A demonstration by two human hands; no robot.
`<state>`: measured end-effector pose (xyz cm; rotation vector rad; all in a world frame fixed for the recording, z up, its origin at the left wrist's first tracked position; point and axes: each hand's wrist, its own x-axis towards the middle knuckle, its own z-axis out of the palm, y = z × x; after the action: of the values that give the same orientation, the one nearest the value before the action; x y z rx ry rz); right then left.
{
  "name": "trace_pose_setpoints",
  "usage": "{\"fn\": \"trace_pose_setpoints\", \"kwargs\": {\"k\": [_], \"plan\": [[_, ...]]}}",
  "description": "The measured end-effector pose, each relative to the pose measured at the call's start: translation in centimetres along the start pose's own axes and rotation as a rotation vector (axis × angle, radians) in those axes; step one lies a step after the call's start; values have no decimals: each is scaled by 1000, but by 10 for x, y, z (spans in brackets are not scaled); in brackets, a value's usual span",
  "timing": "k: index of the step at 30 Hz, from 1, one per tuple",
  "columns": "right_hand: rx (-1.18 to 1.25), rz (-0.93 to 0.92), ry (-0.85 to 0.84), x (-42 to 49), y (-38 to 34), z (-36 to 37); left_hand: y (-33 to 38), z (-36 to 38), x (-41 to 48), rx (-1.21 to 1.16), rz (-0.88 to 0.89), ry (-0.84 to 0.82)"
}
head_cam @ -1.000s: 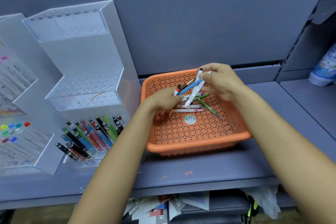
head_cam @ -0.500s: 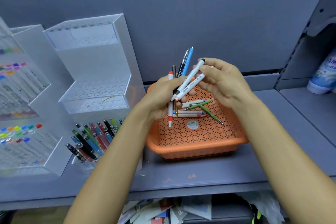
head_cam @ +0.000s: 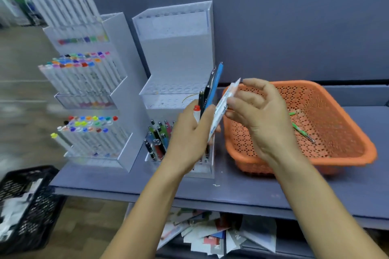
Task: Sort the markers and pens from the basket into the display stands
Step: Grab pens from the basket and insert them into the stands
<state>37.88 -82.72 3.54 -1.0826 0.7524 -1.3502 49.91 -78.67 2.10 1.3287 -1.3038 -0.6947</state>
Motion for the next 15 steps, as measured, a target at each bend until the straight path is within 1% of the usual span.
{"fn": "trace_pose_setpoints", "kwargs": {"k": [1, 2, 3, 5, 6, 8, 9, 11, 15], "plan": [[-48, -42, -5, -5, 5, 8, -3, -8, -4, -10, -10, 22], [-143, -124, -21, -11, 10, 14, -5, -16, -7, -33, -26, 52], [-278, -244, -59, -17, 16, 21, -7, -24, -8, -71, -45, 85], [-551, -491, -175, -27, 29, 32, -11, -41, -11, -155, -79, 130], [-650, -587, -232, -30, 36, 37, -13, -49, -11, -179, -91, 140], [-805, -724, -346, -32, 51, 47, -20, -66, -11, -203, -128, 136], [-862, -767, -379, -33, 57, 53, -22, -74, -11, -217, -151, 128], [-920, -807, -386, -33, 66, 65, -27, -88, -11, -243, -179, 98], [-967, -815, -412, -30, 75, 82, -32, -109, -17, -233, -182, 73]]}}
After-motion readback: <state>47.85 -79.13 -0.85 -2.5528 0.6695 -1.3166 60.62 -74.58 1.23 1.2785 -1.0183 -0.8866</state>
